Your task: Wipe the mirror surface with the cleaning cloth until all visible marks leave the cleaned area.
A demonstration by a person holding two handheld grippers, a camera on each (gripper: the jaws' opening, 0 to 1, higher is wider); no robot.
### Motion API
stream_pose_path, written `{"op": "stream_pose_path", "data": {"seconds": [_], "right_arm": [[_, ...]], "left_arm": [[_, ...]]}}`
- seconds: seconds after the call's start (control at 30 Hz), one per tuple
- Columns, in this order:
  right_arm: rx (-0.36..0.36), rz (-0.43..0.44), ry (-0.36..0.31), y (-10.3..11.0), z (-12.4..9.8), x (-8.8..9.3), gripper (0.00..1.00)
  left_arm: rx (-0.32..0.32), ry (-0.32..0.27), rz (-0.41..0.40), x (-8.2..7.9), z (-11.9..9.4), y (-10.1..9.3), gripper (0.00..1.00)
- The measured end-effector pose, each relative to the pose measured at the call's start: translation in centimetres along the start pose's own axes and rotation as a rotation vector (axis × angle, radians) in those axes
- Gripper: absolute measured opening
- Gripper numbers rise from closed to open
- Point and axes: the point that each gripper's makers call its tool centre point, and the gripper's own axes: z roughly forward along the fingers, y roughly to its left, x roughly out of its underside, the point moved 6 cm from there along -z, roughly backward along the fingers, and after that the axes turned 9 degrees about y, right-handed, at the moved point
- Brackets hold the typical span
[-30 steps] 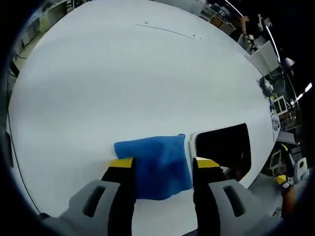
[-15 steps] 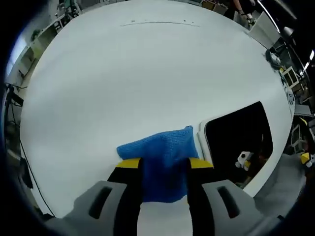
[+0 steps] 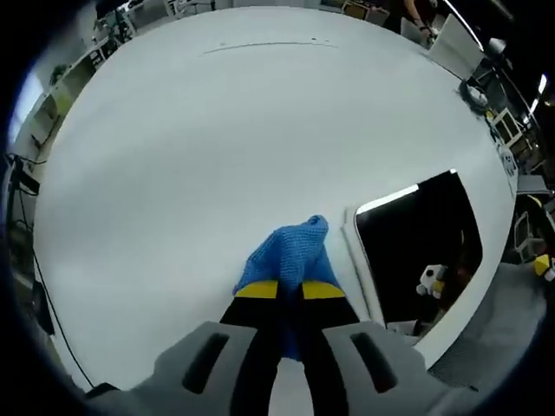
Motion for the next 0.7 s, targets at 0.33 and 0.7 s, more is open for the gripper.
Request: {"op": "stream_pose_path", "data": {"seconds": [0.33, 0.7], "right_arm": [[0.009, -0.006, 0.002, -0.1, 0.1, 0.0, 0.88], [0.011, -0.016, -0.002, 0.0, 0.0, 0.0, 0.88]], "left_arm": [[0.133, 0.012, -0.053, -1.1, -0.9, -2.6, 0.03], [0.186, 0.005, -0.129, -3.5, 0.6, -5.8, 0.03]]}}
